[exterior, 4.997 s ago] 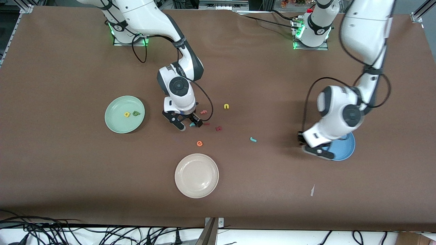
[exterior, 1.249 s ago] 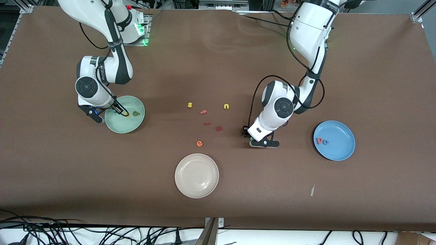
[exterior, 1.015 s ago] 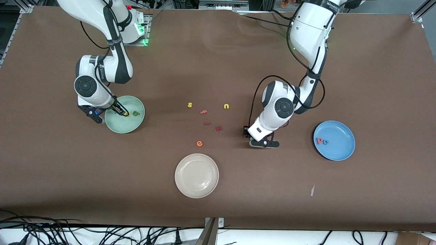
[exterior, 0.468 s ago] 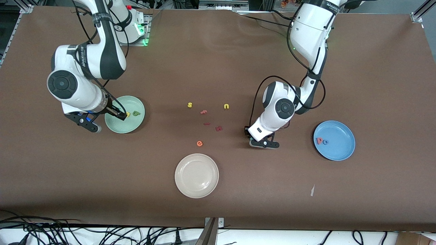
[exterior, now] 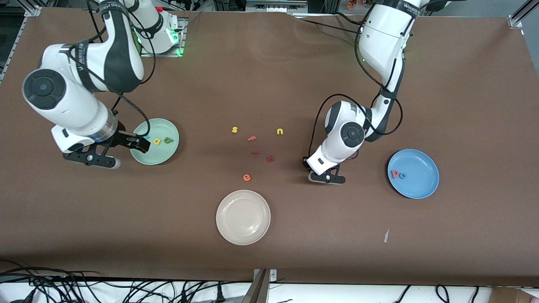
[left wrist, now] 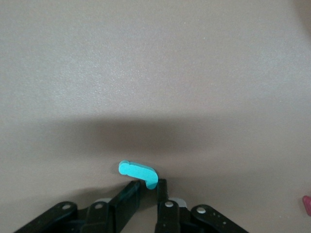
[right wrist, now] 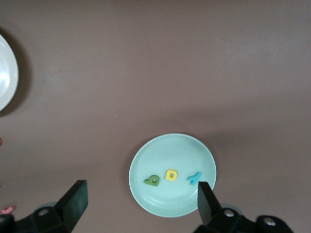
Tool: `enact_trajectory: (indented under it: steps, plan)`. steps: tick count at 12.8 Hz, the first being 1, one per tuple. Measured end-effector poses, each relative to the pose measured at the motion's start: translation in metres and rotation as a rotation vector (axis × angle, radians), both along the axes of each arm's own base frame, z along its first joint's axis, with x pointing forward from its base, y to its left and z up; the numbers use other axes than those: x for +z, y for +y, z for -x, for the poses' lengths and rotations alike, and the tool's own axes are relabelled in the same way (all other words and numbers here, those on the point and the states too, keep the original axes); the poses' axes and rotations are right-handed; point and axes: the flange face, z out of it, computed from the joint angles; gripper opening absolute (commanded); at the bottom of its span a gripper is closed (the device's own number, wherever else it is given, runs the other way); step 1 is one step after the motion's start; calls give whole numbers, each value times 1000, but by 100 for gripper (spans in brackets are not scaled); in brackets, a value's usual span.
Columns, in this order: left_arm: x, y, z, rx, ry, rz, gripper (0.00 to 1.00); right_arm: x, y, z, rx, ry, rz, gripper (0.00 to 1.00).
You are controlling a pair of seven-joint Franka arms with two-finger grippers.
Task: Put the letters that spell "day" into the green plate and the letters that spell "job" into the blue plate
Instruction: 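Retract the right arm to rest while the left gripper lifts the cyan j, then lower the cyan j onto the blue plate and open the left gripper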
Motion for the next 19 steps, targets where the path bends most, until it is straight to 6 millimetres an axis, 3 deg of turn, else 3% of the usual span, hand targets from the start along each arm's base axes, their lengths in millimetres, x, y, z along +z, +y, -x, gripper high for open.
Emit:
enact_trajectory:
  steps: [4,8,12,14,15,17,19]
  plan:
    - [1,5,-3,2,-5,-5,26,16,13,-33,14,-67,37,100]
    - [1,6,-4,1,-8,-5,0,60,-24,-34,13,3,42,100]
    - [2,6,-5,0,-9,-5,0,93,-74,-13,110,94,-33,100]
    - [8,11,-11,9,-24,-4,0,104,-89,2,122,143,-101,100]
    - [19,21,-19,25,-41,-3,0,109,-95,11,141,155,-100,100]
    - [50,69,-41,42,-58,6,0,121,-93,36,190,152,-64,100]
    - [73,154,-55,33,-65,8,0,126,-94,60,198,66,-61,100]
